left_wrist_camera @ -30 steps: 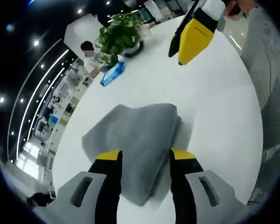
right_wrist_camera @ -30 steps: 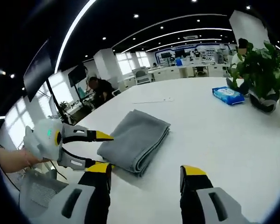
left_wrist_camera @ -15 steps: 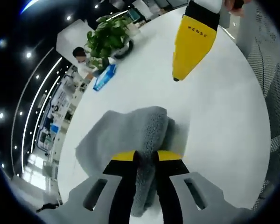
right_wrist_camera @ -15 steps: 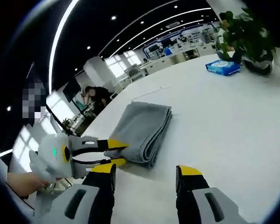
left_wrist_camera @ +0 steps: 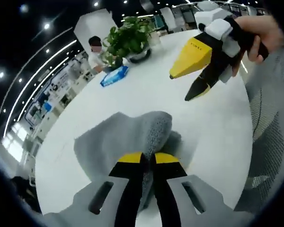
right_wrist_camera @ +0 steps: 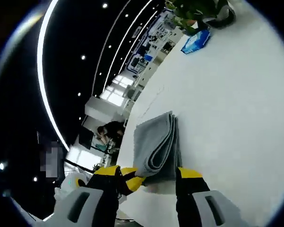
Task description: Open the folded towel by lifting each exposed corner and separating the folded layers until the towel lies flat within the target outline without major curled edges
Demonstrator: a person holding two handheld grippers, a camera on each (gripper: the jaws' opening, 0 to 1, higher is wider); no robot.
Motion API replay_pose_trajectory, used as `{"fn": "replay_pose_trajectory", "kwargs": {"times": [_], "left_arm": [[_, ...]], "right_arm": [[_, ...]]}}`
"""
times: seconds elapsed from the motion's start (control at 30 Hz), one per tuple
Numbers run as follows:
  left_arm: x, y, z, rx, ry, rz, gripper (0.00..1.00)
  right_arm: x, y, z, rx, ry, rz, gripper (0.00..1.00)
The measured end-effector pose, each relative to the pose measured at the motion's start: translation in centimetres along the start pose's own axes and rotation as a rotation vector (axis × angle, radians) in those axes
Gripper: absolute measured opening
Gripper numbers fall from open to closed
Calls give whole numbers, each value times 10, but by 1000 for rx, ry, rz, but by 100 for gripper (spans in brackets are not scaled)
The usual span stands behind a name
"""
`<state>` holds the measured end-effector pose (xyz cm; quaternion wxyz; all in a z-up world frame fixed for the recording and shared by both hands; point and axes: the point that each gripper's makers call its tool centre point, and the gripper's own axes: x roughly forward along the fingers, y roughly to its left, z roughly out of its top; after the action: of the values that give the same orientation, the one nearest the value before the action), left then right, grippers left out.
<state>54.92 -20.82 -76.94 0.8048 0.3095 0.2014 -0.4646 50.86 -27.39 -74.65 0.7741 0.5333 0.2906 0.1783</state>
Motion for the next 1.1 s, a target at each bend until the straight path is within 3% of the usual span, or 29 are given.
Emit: {"fn": "replay_pose_trajectory", "kwargs": {"times": [0.2,0.57,0.8,0.9,1.07,1.1], "left_arm": [[-13,-12,4,-35,-17,-26,6],[-35,-62,-2,6,4,-124,6],[-50,-88,1,23,15,-192,6],[-51,-94,0,42,22,-205,7],[-53,-96,-5,30,23,-226,11],[-56,-93,-4,-2,15,-220,11]], "right_arm": [[8,2,-24,138,80,48,47],[16,-16,-34,129,112,-12,39],[12,-26,-38,97,122,-61,23],[9,-31,-40,69,134,-87,11],[7,-34,-43,0,143,-118,7],[7,-32,-42,-32,139,-122,7]]}}
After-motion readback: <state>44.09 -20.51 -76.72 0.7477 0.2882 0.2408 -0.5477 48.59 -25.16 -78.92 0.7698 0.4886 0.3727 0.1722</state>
